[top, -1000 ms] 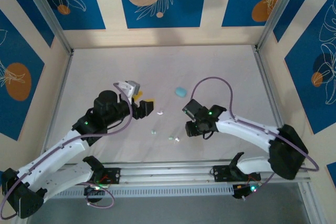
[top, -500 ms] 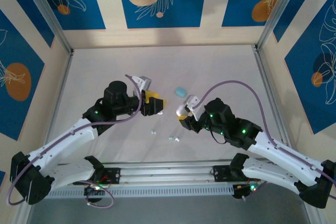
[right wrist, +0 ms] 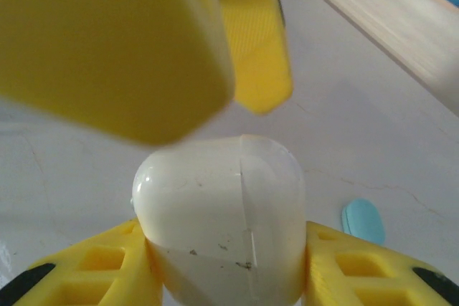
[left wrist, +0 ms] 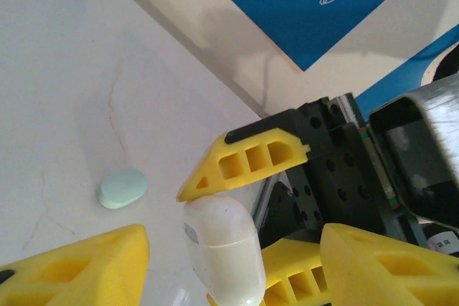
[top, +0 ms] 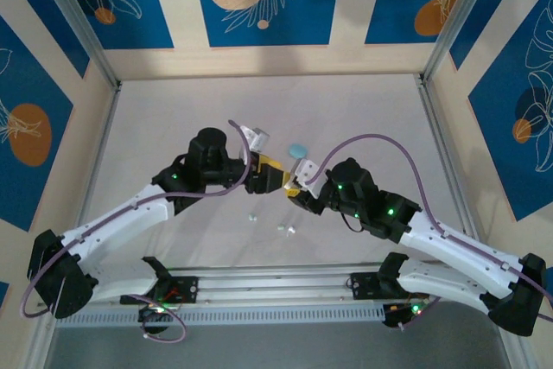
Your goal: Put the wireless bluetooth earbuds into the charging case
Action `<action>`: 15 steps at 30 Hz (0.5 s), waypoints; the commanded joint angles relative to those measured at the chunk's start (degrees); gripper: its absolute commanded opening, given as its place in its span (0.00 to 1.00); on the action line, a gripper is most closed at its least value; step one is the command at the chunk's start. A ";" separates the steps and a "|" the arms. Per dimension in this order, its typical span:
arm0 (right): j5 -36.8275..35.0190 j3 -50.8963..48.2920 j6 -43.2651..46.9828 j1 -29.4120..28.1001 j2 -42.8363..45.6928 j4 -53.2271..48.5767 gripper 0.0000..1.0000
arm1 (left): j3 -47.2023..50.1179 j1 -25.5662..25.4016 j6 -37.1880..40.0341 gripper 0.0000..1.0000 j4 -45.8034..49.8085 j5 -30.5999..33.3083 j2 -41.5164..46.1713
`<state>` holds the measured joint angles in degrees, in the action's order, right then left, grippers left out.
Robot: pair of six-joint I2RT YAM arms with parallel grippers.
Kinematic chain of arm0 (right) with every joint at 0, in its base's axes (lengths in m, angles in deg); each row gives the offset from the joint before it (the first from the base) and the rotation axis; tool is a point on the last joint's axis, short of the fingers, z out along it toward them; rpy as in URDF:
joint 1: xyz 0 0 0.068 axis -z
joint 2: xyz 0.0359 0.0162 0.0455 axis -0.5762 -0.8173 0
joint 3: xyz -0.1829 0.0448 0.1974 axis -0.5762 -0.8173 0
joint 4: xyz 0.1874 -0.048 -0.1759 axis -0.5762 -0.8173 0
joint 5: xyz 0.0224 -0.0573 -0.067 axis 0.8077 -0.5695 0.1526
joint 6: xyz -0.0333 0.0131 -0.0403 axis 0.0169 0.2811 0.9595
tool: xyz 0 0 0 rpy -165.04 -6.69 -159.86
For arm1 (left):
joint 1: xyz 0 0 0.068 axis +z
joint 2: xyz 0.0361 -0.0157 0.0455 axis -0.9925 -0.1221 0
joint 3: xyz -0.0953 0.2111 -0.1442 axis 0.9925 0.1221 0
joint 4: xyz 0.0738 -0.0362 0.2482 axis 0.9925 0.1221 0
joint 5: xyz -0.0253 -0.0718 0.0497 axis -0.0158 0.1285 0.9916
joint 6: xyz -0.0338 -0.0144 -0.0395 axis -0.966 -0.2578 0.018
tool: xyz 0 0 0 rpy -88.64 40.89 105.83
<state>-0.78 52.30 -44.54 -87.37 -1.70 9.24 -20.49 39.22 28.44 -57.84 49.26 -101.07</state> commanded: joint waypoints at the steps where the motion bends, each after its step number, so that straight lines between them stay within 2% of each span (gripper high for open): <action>1: -0.75 2.00 1.60 -0.46 0.28 2.81 0.37 | -2.40 -1.17 0.35 0.60 2.78 1.07 -1.39; 7: -1.97 1.90 1.87 -0.45 -0.17 3.23 0.37 | -4.08 -2.63 0.82 0.53 2.86 0.39 -3.55; 15: -4.04 2.56 1.53 -0.56 -1.10 3.17 0.38 | -5.80 -3.84 3.02 0.34 6.86 3.79 -4.53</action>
<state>-2.85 52.43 -43.73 -87.61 -2.51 10.42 -23.46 36.55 29.82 -52.92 51.90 -105.03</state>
